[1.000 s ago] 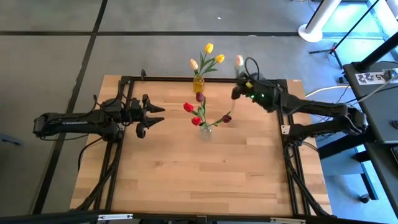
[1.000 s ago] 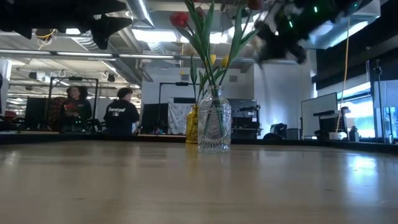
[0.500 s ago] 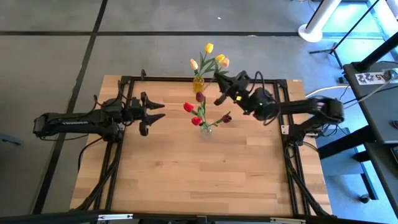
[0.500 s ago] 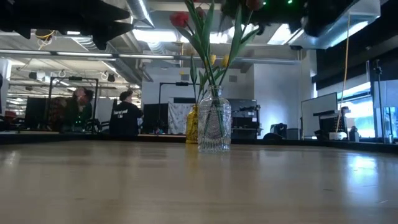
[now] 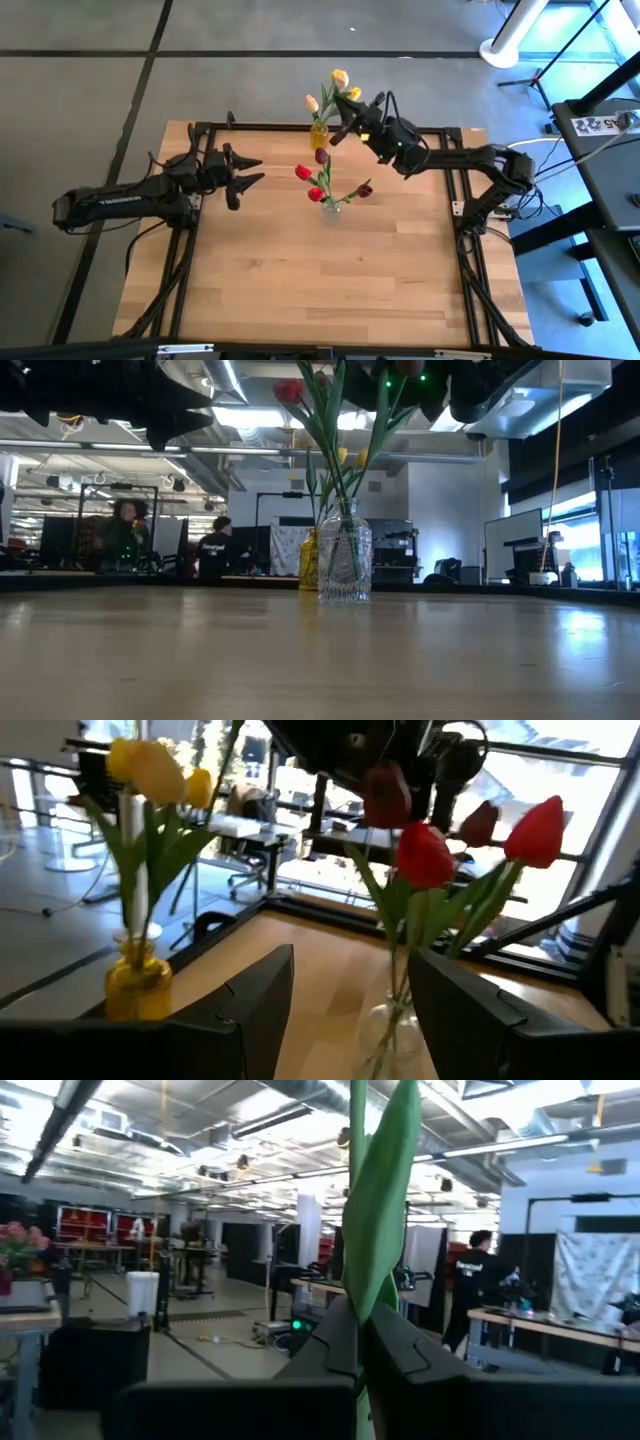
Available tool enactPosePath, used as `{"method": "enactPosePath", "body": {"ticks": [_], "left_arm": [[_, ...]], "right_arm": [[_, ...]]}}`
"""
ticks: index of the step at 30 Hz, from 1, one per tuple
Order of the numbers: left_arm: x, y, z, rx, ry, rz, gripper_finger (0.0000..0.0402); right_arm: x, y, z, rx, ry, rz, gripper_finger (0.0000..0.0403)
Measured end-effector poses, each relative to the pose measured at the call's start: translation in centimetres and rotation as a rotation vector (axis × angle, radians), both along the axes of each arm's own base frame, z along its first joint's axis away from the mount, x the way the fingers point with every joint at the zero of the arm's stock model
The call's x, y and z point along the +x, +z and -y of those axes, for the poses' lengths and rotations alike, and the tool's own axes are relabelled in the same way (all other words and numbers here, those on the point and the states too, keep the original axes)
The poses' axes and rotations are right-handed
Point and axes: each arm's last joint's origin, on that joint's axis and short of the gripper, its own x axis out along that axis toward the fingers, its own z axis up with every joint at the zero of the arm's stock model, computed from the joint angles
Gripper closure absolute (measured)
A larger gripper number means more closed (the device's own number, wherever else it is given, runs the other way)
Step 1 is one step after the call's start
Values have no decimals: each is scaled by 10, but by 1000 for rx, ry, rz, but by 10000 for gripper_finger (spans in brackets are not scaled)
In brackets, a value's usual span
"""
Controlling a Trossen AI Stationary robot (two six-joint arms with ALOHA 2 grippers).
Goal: Sort flowers into vase by color
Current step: Put the white tulip into the yellow vase
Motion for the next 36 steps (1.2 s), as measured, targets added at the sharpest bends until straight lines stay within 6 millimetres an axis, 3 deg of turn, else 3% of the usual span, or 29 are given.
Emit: {"method": "enactPosePath", "body": {"ticks": [11,20,36], "left_arm": [[-6,15,-13,-54,38,-4,207],[-9,8,-19,-90,75,-76,207],[-9,8,-19,-92,75,-71,207]], "right_arm": [[-8,0,22,-4,5,7,403],[-1,-22,42,-8,33,8,403],[13,-49,49,111,39,-66,403]]}}
